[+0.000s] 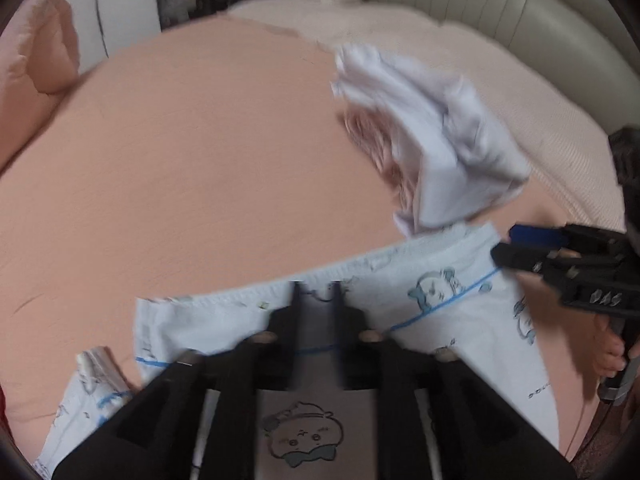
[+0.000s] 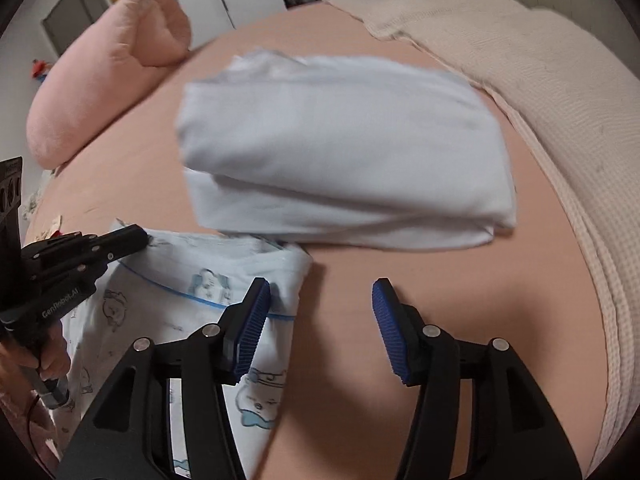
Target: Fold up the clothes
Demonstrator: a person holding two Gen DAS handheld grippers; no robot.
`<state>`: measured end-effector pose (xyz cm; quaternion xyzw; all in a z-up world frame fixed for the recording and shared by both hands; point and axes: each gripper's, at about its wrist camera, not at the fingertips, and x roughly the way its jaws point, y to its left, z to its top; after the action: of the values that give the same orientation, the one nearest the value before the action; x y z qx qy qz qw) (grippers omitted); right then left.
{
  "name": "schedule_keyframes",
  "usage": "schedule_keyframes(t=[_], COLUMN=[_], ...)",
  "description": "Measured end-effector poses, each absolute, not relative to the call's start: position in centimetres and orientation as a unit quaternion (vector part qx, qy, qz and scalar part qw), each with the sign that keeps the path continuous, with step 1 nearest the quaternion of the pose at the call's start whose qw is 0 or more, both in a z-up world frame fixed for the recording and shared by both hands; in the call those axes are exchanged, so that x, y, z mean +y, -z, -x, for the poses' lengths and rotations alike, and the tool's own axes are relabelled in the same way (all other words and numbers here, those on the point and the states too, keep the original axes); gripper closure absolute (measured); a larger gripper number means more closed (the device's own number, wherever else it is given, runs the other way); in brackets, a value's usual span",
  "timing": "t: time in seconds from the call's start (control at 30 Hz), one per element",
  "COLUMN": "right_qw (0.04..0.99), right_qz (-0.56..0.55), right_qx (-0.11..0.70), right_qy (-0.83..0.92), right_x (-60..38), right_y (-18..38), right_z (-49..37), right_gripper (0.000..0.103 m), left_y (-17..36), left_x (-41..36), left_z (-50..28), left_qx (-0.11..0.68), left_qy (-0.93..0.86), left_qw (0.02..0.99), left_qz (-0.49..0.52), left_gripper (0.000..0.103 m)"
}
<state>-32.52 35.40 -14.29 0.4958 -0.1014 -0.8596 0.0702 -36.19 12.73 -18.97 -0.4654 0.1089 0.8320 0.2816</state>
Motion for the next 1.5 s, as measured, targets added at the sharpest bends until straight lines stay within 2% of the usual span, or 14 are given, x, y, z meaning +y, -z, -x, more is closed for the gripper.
schedule_keyframes(t=[0.07, 0.17, 0.4, 0.63, 0.73, 0.77, 0.8, 0.83, 0.9, 1.03, 1.17, 1.33, 1.43, 1.5], right_qw=[0.072, 0.076, 0.086, 0.14, 0.146, 0.144, 0.145, 0.147, 0.148, 0.159, 0.165, 0.159, 0.163, 0.162], right_qz=[-0.495, -0.491, -0.477, -0.487, -0.478, -0.476, -0.477, -0.478, -0.481, -0.484, -0.484, -0.492, -0.508, -0.502], right_qx=[-0.106, -0.109, -0.124, -0.153, -0.131, -0.113, -0.103, -0.095, -0.117, -0.141, -0.162, -0.164, -0.184, -0.191], right_qy=[0.859, 0.861, 0.866, 0.848, 0.857, 0.86, 0.861, 0.861, 0.856, 0.849, 0.844, 0.84, 0.826, 0.828], right_x=[35.6, 35.7, 36.1, 34.9, 33.9, 33.6, 33.4, 33.2, 33.7, 34.7, 35.6, 36.2, 36.8, 35.6], right_y=[14.2, 13.9, 13.2, 15.7, 16.4, 16.4, 16.5, 16.5, 16.6, 15.9, 15.6, 16.1, 16.9, 16.6], right_z=[32.4, 32.1, 31.4, 32.1, 31.9, 31.8, 31.7, 31.6, 31.4, 30.9, 30.8, 31.0, 31.2, 32.0], right_gripper=[0.048, 0.048, 0.048, 0.047, 0.046, 0.056, 0.078, 0.085, 0.093, 0.094, 0.094, 0.093, 0.079, 0.079], left_y=[19.6, 19.6, 17.6, 21.3, 20.0, 19.2, 18.5, 18.1, 18.5, 20.9, 20.6, 20.5, 20.5, 20.7], left_x=[13.5, 13.9, 12.6, 14.7, 13.2, 12.0, 10.7, 9.8, 8.5, 5.9, 5.4, 4.4, 5.8, 7.1], left_z=[36.1, 35.6, 35.9, 38.6, 38.7, 38.5, 38.1, 37.8, 37.4, 37.9, 38.0, 39.0, 38.3, 37.7], left_qx=[0.121, 0.134, 0.081, 0.073, 0.021, -0.006, -0.024, -0.019, 0.002, -0.006, 0.011, -0.007, 0.033, 0.067], left_qy=[-0.828, -0.837, -0.876, -0.861, -0.85, -0.856, -0.864, -0.874, -0.877, -0.848, -0.859, -0.853, -0.858, -0.862], left_qw=[0.286, 0.283, 0.255, 0.217, 0.236, 0.235, 0.227, 0.203, 0.16, 0.165, 0.153, 0.162, 0.175, 0.176], left_qz=[0.467, 0.449, 0.4, 0.454, 0.47, 0.46, 0.448, 0.441, 0.454, 0.503, 0.489, 0.496, 0.482, 0.472], left_gripper=[0.065, 0.099, 0.099, 0.097, 0.079, 0.065, 0.058, 0.058, 0.058, 0.058, 0.077, 0.067, 0.068, 0.097])
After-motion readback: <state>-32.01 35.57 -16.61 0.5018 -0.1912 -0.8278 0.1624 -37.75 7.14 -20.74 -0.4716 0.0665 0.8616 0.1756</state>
